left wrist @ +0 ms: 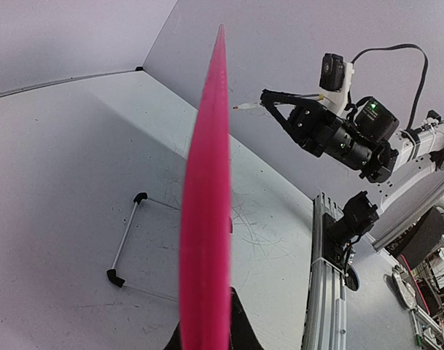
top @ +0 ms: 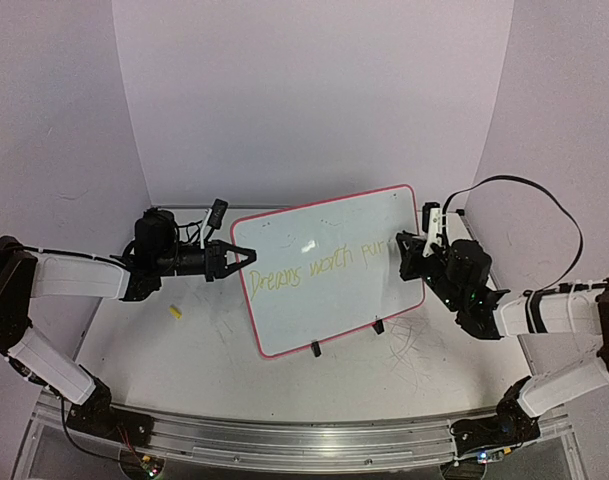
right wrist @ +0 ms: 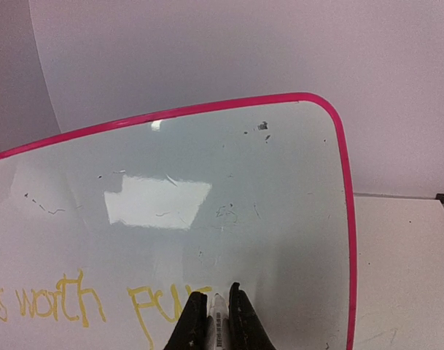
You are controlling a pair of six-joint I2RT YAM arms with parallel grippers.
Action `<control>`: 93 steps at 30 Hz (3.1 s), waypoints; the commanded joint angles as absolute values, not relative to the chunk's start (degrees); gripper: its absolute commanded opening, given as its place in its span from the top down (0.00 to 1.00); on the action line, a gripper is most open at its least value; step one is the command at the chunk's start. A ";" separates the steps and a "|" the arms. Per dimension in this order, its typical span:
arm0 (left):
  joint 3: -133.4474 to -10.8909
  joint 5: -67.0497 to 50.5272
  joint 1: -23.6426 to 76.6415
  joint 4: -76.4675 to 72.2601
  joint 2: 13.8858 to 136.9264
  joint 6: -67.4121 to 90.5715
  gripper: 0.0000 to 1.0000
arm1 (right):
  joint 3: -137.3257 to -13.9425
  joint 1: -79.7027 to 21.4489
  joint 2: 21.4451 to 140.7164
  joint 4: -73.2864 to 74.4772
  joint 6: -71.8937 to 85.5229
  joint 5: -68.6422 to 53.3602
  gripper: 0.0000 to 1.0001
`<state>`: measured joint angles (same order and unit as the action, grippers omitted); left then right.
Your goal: Write a sentence on the whiteboard
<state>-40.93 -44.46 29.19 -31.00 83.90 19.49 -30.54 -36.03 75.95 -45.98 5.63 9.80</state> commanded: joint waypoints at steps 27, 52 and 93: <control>-41.54 -39.99 28.30 -26.10 84.80 13.10 1.00 | -34.22 -35.92 80.16 -48.24 6.13 8.63 1.00; -40.86 -39.47 28.30 -26.04 83.42 13.18 1.00 | -32.60 -35.87 78.40 -44.21 7.24 13.27 1.00; -41.13 -39.22 28.30 -25.74 83.33 13.11 1.00 | -30.66 -36.46 72.07 -44.54 8.51 13.69 1.00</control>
<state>-40.93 -44.38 29.21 -30.26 83.53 19.32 -31.81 -36.68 77.63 -42.57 8.70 11.31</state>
